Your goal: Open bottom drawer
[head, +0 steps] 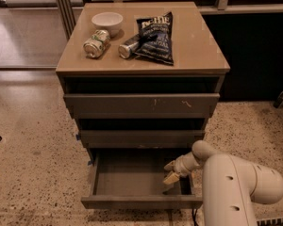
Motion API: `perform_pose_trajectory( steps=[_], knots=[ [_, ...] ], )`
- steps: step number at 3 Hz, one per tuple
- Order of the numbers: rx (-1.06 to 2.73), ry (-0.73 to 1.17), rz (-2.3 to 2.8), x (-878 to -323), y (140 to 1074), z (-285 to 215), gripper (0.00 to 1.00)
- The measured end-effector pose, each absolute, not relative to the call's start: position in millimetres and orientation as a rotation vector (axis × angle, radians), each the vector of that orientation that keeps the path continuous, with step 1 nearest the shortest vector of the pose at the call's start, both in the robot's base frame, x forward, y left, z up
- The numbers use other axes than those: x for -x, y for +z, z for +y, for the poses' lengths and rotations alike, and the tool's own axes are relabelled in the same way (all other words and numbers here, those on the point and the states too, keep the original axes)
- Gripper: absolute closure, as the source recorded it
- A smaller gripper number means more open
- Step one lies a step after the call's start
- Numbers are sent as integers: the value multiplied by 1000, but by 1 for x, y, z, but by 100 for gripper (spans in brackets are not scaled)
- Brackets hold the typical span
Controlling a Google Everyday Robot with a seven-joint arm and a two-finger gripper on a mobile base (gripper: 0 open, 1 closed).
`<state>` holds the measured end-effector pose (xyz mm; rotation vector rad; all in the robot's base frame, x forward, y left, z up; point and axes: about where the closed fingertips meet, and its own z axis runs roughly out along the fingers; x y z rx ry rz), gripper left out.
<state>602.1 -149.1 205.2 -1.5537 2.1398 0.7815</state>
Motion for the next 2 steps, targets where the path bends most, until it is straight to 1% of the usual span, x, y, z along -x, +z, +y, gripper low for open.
perform_pose_trajectory(
  steps=[2],
  knots=[
    [1515,848,2234,-587,149,-150,88]
  ],
)
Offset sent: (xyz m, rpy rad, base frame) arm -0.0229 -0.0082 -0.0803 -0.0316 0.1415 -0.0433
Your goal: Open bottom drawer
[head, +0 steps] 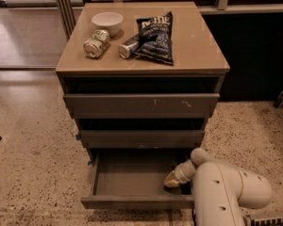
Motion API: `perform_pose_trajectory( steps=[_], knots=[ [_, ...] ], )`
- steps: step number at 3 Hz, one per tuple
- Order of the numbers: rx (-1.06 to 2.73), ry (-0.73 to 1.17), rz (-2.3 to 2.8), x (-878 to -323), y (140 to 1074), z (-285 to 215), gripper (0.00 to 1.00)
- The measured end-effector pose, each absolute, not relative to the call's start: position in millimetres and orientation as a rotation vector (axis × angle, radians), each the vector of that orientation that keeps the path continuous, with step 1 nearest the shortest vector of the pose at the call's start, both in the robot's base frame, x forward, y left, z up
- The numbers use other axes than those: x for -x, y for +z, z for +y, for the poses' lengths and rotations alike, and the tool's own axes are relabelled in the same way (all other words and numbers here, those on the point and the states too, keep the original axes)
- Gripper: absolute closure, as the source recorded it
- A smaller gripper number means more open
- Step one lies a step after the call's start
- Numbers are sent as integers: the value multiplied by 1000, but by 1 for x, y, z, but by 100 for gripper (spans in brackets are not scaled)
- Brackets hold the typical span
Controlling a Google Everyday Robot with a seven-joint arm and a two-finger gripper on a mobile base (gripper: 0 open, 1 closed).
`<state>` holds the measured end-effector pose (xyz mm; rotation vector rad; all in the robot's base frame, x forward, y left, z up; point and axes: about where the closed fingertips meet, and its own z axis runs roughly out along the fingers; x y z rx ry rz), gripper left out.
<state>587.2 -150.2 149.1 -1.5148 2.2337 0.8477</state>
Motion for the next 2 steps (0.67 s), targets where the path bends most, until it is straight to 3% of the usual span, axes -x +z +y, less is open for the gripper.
perform_pose_trajectory(
  steps=[1,2],
  knots=[
    [1525,857,2271,-575,138,-154,100],
    [1554,858,2306,-560,136,-159,100]
  ],
)
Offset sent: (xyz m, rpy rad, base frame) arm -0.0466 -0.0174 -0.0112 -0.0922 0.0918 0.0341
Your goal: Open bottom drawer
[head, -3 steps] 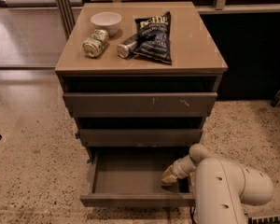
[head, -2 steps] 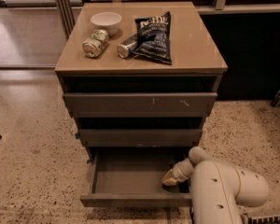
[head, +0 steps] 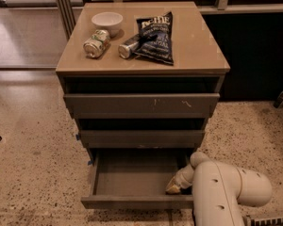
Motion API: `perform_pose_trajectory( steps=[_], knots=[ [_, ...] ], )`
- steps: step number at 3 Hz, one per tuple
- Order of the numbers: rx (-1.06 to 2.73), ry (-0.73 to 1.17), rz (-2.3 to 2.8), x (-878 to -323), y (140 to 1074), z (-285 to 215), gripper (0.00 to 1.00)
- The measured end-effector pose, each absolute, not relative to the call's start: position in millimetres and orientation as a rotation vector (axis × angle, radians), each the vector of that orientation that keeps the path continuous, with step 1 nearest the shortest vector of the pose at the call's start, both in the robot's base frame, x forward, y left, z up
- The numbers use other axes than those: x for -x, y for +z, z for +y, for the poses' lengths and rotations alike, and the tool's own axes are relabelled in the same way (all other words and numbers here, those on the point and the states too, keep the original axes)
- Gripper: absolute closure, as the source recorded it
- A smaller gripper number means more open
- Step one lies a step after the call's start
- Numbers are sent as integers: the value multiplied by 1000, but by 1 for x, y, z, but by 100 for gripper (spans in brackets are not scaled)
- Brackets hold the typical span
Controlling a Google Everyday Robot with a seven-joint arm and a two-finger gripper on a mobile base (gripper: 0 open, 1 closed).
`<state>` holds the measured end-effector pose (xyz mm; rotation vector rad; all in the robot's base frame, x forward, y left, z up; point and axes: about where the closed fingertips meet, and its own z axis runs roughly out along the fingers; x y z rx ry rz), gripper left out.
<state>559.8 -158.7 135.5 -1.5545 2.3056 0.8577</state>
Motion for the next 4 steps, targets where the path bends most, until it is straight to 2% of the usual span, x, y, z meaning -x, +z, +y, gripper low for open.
perform_pose_trajectory(
  steps=[2,4],
  knots=[
    [1621,827,2391,-516,147,-167,100],
    [1805,895,2500,-467,132,-169,100]
  ],
)
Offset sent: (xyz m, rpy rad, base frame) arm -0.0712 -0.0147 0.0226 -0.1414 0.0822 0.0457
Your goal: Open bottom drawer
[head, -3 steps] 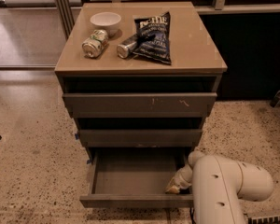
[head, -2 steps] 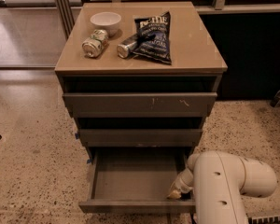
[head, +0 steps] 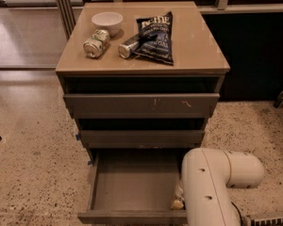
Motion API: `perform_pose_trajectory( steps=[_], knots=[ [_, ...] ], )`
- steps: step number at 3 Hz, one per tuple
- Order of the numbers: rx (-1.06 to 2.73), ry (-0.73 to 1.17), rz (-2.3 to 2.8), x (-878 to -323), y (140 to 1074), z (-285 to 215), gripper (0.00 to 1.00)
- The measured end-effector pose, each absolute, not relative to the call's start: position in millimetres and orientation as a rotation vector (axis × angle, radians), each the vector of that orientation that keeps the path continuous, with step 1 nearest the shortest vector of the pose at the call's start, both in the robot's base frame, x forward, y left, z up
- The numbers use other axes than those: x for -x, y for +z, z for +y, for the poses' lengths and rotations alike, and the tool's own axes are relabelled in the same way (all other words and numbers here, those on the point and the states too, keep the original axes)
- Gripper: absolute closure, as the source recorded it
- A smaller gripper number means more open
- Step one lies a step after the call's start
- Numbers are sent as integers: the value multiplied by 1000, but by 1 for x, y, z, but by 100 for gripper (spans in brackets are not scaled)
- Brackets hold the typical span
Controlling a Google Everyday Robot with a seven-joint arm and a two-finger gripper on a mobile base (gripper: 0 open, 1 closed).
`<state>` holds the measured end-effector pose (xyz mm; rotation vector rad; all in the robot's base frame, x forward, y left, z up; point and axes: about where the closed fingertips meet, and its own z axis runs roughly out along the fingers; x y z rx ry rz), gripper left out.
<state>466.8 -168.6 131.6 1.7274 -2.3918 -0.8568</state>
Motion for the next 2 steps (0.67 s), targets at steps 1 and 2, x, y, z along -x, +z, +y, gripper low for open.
perform_pose_trajectory(
  steps=[1,2],
  knots=[
    [-1739,-864,-2406,-466,137,-173,100],
    [-1782,-884,-2443,-471,147,-177,100]
  ],
)
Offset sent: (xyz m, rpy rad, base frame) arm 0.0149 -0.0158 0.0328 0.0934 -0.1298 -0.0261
